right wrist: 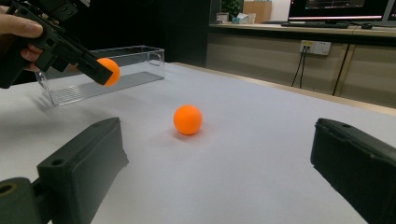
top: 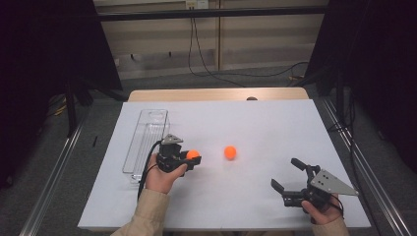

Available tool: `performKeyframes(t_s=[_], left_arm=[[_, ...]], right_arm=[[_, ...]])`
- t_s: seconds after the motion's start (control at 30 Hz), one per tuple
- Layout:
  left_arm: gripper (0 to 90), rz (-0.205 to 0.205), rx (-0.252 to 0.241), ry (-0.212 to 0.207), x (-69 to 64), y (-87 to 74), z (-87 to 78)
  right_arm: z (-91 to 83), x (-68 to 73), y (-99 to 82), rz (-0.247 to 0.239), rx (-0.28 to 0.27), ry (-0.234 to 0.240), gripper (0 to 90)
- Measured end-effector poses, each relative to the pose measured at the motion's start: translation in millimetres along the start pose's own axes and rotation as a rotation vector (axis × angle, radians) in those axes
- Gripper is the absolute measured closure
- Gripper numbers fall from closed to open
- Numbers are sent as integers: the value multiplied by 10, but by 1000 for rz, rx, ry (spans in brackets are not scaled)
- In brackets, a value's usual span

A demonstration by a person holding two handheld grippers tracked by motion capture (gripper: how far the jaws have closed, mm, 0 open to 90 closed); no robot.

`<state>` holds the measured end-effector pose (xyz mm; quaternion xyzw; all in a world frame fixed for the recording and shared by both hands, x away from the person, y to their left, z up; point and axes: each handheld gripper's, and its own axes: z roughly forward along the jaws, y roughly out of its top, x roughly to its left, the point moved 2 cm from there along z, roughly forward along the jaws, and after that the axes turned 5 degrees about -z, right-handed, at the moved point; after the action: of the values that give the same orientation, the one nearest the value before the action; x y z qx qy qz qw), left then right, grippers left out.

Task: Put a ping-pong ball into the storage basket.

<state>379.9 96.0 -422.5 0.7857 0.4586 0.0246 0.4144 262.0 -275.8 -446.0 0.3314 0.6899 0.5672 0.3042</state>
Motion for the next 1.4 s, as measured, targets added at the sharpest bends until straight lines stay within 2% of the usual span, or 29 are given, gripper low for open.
performKeyframes(t_s=[0.27,0.9,1.4], left_arm=[[509,-4,9,-1,6,3,-18],[509,-21,-24,14,98,47,-146],[510,-21,-24,21,138,59,-197]], right_arm=[[-1,-3,-1,-4,1,0,24],[1,2,0,-2,0,2,23],[0,3,1,-2,-1,2,24]])
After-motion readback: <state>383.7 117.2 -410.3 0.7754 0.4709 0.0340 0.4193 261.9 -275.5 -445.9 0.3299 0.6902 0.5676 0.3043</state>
